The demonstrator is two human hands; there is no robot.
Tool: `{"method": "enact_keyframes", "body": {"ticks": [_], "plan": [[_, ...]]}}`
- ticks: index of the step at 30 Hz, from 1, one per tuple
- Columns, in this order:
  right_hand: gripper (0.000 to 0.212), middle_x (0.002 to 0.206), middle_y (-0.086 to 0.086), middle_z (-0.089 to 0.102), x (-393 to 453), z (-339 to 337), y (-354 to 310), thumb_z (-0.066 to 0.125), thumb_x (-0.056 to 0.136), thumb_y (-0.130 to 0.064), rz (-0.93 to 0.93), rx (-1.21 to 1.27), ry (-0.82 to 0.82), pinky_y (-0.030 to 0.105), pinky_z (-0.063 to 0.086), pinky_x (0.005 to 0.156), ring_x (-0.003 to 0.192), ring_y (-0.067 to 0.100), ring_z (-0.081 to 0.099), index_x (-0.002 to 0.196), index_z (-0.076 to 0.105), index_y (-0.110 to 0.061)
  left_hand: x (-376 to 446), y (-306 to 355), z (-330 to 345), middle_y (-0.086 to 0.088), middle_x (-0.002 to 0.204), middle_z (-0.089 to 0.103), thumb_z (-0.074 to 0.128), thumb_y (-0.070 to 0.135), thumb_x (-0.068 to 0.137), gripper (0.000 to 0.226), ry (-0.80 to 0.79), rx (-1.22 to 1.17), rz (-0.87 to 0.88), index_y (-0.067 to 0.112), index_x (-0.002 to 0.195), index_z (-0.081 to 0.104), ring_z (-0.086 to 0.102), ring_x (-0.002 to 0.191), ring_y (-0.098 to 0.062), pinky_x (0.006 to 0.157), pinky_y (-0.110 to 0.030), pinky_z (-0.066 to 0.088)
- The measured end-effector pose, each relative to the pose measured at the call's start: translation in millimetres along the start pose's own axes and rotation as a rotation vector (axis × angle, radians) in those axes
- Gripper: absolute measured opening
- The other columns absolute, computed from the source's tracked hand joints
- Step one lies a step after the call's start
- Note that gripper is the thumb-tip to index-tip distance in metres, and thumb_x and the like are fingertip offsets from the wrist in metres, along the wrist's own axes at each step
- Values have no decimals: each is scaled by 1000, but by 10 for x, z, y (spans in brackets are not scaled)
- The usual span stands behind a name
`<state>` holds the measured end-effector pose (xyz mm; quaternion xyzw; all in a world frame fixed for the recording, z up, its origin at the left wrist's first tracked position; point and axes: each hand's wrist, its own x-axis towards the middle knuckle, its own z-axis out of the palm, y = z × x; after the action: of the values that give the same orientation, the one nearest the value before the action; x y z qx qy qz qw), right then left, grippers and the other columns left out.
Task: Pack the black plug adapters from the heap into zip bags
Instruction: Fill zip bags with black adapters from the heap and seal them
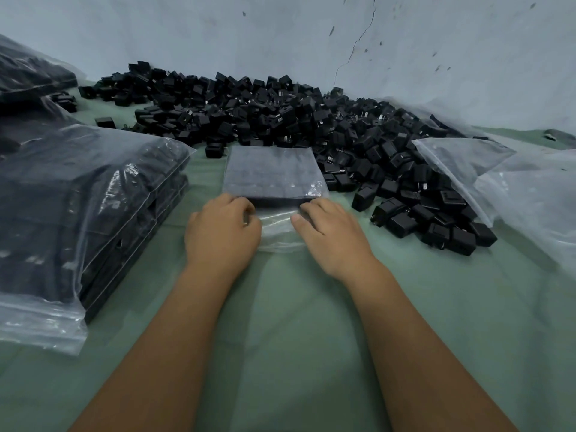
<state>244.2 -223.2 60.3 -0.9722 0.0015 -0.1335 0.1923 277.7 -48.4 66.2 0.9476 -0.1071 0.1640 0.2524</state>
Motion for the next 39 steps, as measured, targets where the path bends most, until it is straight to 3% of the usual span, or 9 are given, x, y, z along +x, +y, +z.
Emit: {"method": "enact_keyframes", "body": {"ticks": [6,9,11,14,19,26,30,35,39], "plan": [[63,158,-16,3,57,74,57,8,95,-59,89,-111,-210,38,-10,115,144,6,-9,151,10,-32,-22,9,43,7,140,49,45,35,95,45,-113,64,53,28,138,51,45,127,-18,105,-38,32],[56,154,-10,26,15,22,27,18,97,-54,58,-65,-74,37,-1,116,144,9,13,144,36,-31,-24,21,19,7,131,54,44,36,94,38,-87,76,40,29,128,60,47,121,-18,101,-38,32],[41,132,-4,54,-38,-56,27,31,99,-43,50,-18,210,34,15,110,126,14,41,120,61,-25,-15,25,-8,6,119,58,43,34,94,32,-48,73,19,27,112,68,49,112,-19,94,-38,33],[27,117,4,57,-94,-178,152,48,93,-27,209,-129,594,35,25,98,111,24,46,109,66,-17,-12,33,-22,4,111,59,43,32,94,29,-37,87,2,23,100,70,49,104,-21,87,-36,32],[48,143,5,39,-160,-282,439,50,89,-27,574,-206,382,43,14,109,133,28,23,137,44,-22,-16,47,-14,4,114,57,44,32,94,25,-65,90,4,24,102,67,47,107,-22,87,-35,31],[39,116,-7,56,-73,-220,404,61,83,-13,273,-174,470,30,18,98,115,18,40,119,57,-27,-54,37,-17,4,119,58,46,32,93,26,-67,61,8,25,106,68,47,111,-21,94,-38,34],[47,112,-15,51,-62,-192,290,61,84,1,174,431,558,-1,33,87,107,5,52,124,57,-21,-74,63,-50,4,110,64,53,37,91,26,16,-129,118,22,104,69,52,107,-21,93,-37,39],[47,111,-23,50,-44,-205,113,59,86,3,122,741,660,14,43,93,109,3,56,124,57,-25,-108,80,-48,10,99,61,67,47,83,33,-122,-169,234,29,110,67,57,98,-15,85,-35,48],[40,109,-21,53,-102,-199,-101,67,83,-18,68,670,700,18,49,82,99,0,56,110,48,-41,-76,46,-10,10,87,63,64,30,89,12,-110,-214,184,25,96,73,59,89,-16,82,-35,48]]}}
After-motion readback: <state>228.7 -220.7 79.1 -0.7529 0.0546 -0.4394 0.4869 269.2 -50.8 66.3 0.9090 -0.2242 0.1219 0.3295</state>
